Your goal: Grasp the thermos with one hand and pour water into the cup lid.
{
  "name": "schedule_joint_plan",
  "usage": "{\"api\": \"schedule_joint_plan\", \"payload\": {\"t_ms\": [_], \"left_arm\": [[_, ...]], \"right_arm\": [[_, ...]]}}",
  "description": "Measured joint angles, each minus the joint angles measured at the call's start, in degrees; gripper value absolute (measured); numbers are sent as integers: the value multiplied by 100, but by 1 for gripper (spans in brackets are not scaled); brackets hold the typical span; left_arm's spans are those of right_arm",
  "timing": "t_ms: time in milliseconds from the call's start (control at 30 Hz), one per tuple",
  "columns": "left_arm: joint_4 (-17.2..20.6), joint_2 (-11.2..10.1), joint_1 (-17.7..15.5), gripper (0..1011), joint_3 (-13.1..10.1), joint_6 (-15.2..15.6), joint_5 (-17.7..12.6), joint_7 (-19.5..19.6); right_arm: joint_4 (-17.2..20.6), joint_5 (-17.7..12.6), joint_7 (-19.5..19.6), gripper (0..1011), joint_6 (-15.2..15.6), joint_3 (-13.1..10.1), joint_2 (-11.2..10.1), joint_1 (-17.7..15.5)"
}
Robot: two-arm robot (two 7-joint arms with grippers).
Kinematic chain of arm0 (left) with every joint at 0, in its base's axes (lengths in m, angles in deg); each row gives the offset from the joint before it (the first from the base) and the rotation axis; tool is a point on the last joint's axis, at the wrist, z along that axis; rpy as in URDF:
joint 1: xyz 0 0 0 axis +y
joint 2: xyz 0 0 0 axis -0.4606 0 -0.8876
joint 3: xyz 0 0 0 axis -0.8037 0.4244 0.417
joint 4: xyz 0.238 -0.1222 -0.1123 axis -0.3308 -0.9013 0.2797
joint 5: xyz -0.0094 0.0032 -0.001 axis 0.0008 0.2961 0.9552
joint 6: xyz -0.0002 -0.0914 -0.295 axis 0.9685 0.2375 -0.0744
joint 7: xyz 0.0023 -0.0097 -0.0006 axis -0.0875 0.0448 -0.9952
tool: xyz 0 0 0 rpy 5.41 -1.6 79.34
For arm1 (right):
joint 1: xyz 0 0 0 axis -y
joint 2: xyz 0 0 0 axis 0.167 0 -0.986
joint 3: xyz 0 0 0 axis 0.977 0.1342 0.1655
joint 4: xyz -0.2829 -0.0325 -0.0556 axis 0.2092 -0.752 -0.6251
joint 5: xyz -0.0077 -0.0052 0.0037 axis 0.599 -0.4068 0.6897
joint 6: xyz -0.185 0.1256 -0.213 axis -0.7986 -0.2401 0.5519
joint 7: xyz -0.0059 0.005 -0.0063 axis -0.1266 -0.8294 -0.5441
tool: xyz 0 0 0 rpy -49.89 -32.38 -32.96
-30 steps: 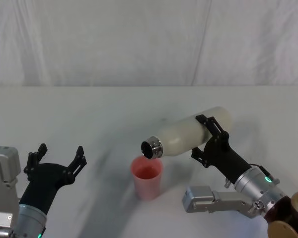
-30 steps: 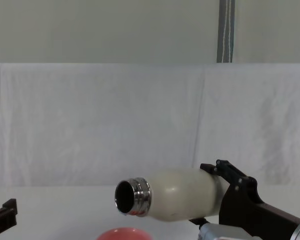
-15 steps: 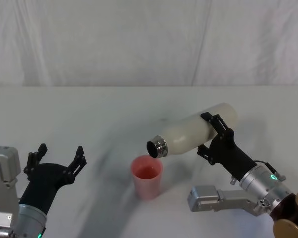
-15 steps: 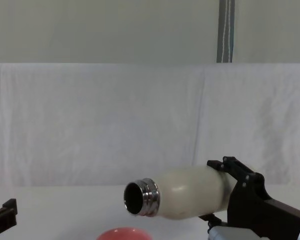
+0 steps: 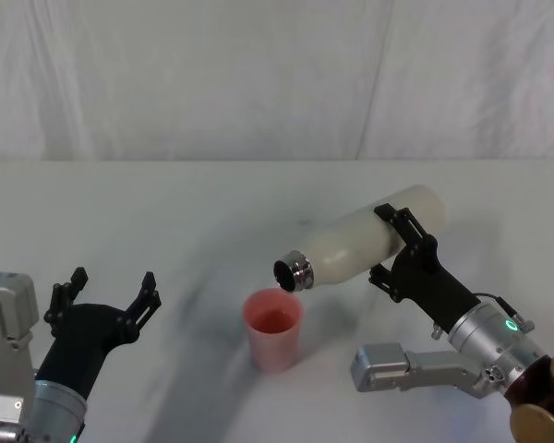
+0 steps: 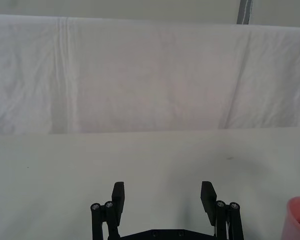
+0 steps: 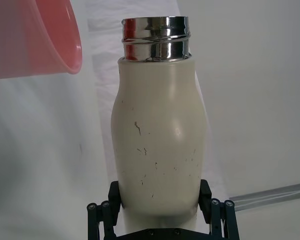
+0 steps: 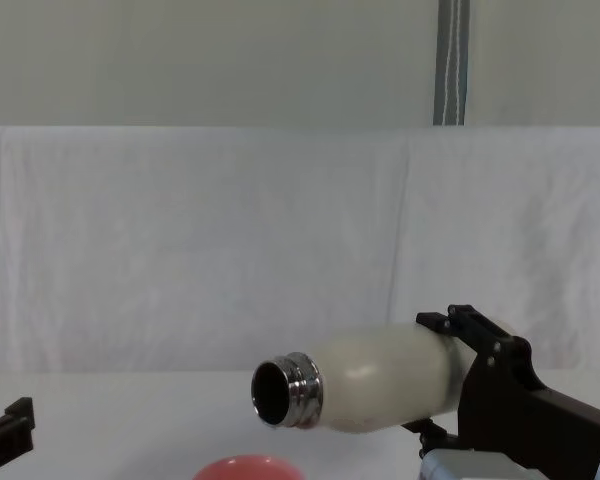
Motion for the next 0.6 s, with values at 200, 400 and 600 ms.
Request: {"api": "schedule_joint_plan", "payload": {"t_ms": [200,400,600], "left_arm": [[0,0,0,1001,0,0,0,0],[0,0,0,1001,0,0,0,0],[0,0,0,1001,0,0,0,0]], "right_arm": [[-5,12,1,953,0,24,-4,25],[-40,53,27,953,8,50,-1,68],[-80,94,67,953,21,67,-2,109]]}}
